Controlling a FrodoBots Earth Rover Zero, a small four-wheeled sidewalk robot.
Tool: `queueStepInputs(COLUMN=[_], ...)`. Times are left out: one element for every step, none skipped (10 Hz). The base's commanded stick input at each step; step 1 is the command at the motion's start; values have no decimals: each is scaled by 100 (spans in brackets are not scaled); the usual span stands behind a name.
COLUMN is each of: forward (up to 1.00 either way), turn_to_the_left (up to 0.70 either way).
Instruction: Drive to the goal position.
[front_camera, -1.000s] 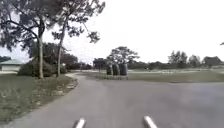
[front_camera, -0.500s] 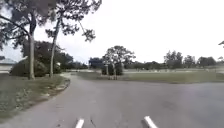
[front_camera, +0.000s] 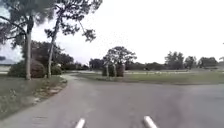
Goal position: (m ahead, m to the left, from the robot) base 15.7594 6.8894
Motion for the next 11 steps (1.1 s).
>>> queueStepInputs(forward=[69, 69, 69, 69, 69, 69, 69, 69, 69, 69, 69], turn_to_the_left=[34, 25, 12, 3, 3, 3, 3, 3, 3, 3, 3])
